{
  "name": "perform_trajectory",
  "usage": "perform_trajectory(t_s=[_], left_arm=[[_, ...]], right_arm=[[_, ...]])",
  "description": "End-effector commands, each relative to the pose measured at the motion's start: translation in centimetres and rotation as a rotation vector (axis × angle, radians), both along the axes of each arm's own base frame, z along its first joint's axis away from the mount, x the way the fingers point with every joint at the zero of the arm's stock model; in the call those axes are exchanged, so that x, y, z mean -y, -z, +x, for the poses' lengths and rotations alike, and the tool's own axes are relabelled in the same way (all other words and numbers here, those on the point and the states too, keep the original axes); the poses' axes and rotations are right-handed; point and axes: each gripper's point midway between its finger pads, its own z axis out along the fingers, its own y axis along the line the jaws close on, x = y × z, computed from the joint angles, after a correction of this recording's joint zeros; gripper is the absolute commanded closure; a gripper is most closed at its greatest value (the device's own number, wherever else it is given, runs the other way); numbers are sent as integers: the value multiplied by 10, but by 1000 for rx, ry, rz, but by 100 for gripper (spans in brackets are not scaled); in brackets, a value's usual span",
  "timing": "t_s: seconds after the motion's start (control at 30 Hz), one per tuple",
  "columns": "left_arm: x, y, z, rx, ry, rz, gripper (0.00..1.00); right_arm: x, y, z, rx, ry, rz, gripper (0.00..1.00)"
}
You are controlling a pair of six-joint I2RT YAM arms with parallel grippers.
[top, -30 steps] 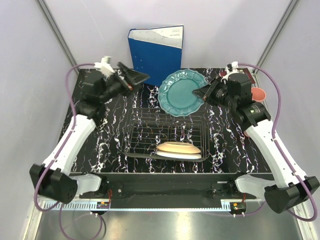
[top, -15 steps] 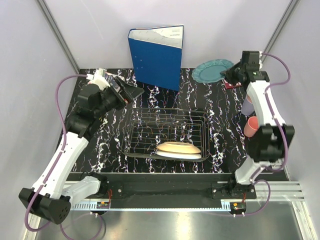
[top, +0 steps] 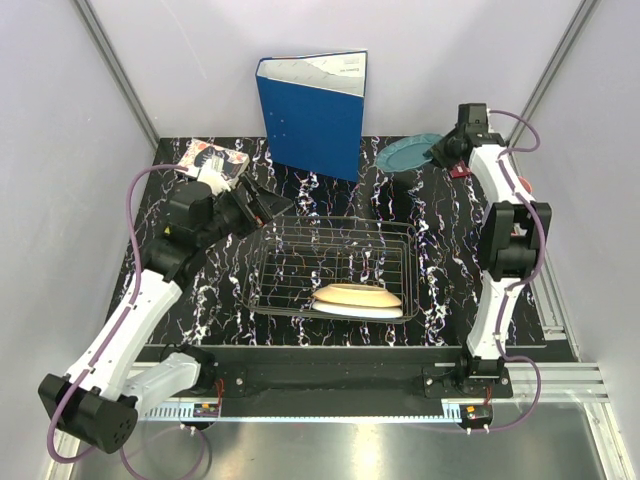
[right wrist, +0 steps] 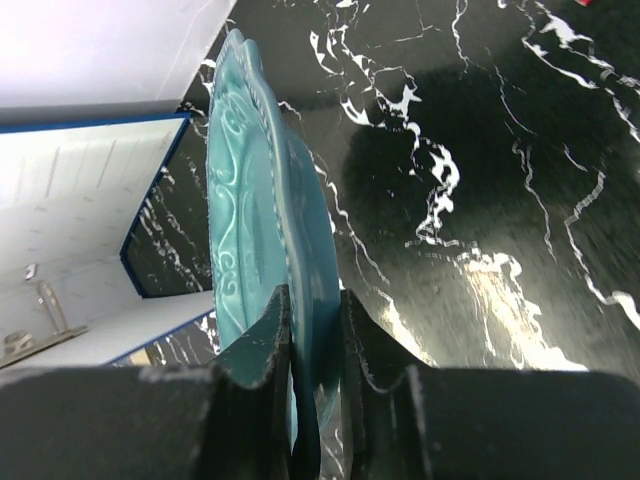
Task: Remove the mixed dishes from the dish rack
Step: Place the plate at the center of the board.
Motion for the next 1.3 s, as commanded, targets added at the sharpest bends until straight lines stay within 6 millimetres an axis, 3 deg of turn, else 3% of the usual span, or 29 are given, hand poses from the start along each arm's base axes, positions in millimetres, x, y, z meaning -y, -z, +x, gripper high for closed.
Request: perform_trajectory(t_s=[0.0, 0.23, 0.4, 0.53, 0.77, 0.93, 0.97, 1.03, 1.07, 1.27], left_arm=[[-1, -2, 4, 36, -5, 24, 1], [1, 13, 7, -6, -4, 32, 1], [-1, 17, 7, -11, -12, 45, 1], [-2, 23, 5, -23, -17, 50, 1], [0, 37, 5, -65, -7, 52, 1], [5, 44, 7, -94, 13, 53, 1], [5, 45, 7, -97, 15, 54, 1], [7, 46, 8, -104, 19, 51, 1], [7, 47, 8, -108, 22, 53, 1], [13, 48, 11, -127, 44, 43, 1]], right_arm=[[-23, -55, 39, 217, -77, 58, 100], [-56, 8, 48, 118, -142, 53, 100], [-74, 28, 55, 84, -167, 75, 100], [-74, 45, 56, 33, -158, 87, 100], [-65, 78, 41, -91, -128, 80, 100], [-50, 82, 35, -118, -95, 83, 100], [-47, 86, 33, -128, -90, 85, 96], [-45, 84, 31, -132, -88, 91, 76], [-45, 85, 29, -139, -87, 90, 72], [-43, 83, 22, -152, -84, 93, 64]])
